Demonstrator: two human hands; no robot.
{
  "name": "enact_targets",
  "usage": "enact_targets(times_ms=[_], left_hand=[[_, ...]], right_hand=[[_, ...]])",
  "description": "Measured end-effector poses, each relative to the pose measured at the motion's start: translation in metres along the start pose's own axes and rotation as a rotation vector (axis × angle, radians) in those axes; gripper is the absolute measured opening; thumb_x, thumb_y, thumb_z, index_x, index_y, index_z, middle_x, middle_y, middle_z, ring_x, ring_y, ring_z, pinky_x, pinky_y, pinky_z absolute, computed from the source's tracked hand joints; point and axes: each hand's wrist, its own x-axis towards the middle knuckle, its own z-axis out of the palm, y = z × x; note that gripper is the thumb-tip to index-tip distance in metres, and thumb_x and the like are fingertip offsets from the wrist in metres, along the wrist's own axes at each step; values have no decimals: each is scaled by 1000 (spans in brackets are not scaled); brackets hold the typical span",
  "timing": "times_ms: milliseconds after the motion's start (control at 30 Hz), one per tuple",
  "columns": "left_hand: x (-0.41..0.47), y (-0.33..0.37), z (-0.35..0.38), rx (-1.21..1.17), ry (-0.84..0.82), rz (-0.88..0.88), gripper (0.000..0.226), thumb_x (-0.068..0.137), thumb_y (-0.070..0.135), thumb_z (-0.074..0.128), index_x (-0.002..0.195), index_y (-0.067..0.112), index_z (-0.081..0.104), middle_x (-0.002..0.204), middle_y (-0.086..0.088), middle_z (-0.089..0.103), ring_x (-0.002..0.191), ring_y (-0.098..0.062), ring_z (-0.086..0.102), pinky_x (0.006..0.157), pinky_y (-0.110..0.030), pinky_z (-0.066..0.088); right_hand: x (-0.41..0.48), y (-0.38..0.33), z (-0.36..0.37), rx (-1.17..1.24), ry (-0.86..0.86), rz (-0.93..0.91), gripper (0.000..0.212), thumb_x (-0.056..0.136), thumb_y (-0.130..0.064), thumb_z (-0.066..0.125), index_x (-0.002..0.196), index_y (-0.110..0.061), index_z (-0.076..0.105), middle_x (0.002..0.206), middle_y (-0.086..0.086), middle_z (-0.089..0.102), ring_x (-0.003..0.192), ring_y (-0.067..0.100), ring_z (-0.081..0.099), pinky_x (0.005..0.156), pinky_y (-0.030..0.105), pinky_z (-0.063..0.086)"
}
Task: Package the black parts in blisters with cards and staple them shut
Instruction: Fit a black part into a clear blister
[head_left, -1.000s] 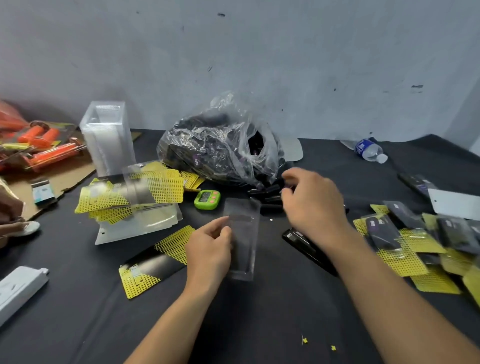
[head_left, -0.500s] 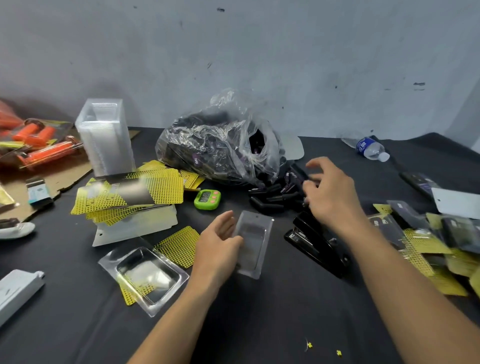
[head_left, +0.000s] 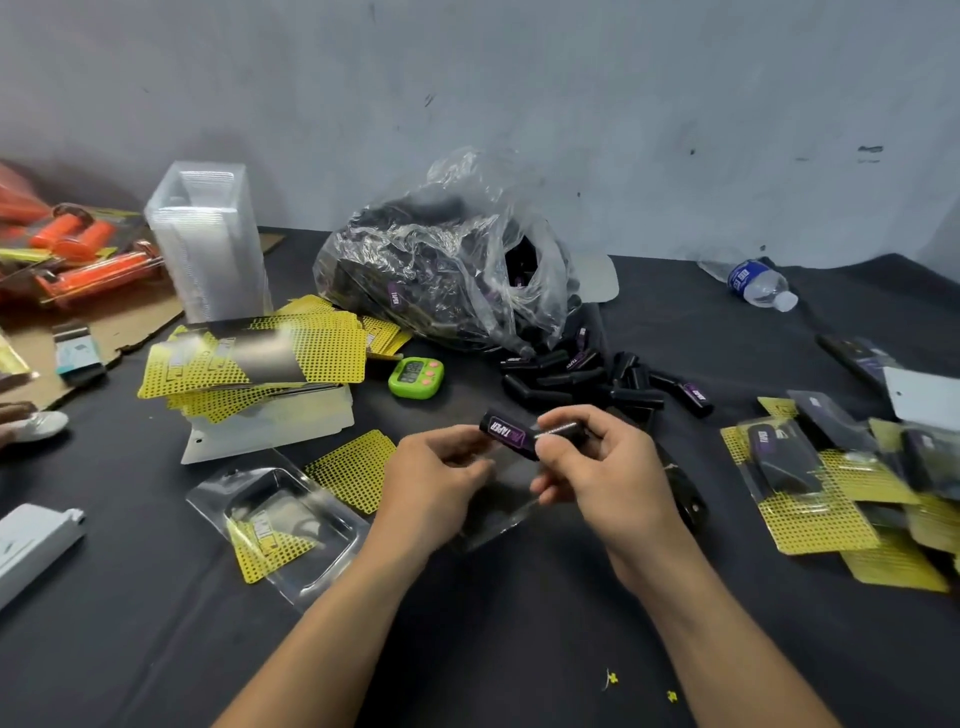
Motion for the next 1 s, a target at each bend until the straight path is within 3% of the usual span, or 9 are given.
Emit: enact_targets(times_ms=[167,333,533,633,700,767,867,933,1000], left_hand=[[-7,8,-8,184,390,33,26,86,38,75,112,41,75,96,17,68,96,-7,63,85,-27,44],[-24,10,-11,569,-178,152,88,61,66,76,143,43,55,147,20,53,137,-5,46,112,-30,39],[-17,4,-22,471,-301,198,115,67,21,85,152,63,19,137,32,54,94,8,56,80,-15,45],[-16,7,-24,520,-334,327,120,66,15,84,153,64,16,144,38,45,112,17,52,86,-10,41],[-15,9,-26,555,-302,372,119,63,18,90,154,58,25,146,49,26,139,24,22,102,-13,31],[-16,9,-27,525,-263,407,111,59,30,96,151,51,39,143,52,23,145,22,6,114,-18,22],[-25,11,-21,321,-138,462,76,59,52,91,131,45,67,132,37,54,137,18,37,114,-11,25],[-31,13,-13,280,-59,503,49,66,43,92,113,37,78,110,31,68,117,17,56,116,-11,26],[-33,13,-7,260,-26,493,36,73,26,92,107,32,81,98,30,70,106,23,57,112,-4,24]], right_hand=[[1,11,-4,-179,73,-97,9,96,-19,68,91,-24,63,66,5,71,51,23,64,50,34,49],[1,9,-7,-199,132,-137,27,81,-53,69,81,-27,63,64,3,71,54,15,67,57,40,50],[0,7,-9,-226,125,-184,36,79,-56,70,74,-21,64,59,4,63,56,20,60,67,54,54],[0,7,-9,-233,118,-201,38,81,-60,67,74,-23,65,63,3,67,59,20,62,68,53,54],[-1,9,-9,-306,127,-208,45,81,-67,63,73,-23,63,62,4,67,60,26,63,67,51,54],[-2,11,-9,-353,149,-218,51,83,-72,59,70,-23,58,61,7,64,61,32,62,65,52,53],[-3,12,-9,-337,185,-222,60,86,-75,54,67,-18,54,60,10,62,59,33,59,63,50,52],[-4,11,-6,-276,178,-192,63,87,-74,55,68,-13,54,56,8,62,52,22,56,59,43,48],[-5,11,-4,-200,143,-142,60,89,-68,62,69,-11,57,53,3,61,50,15,56,59,39,45]])
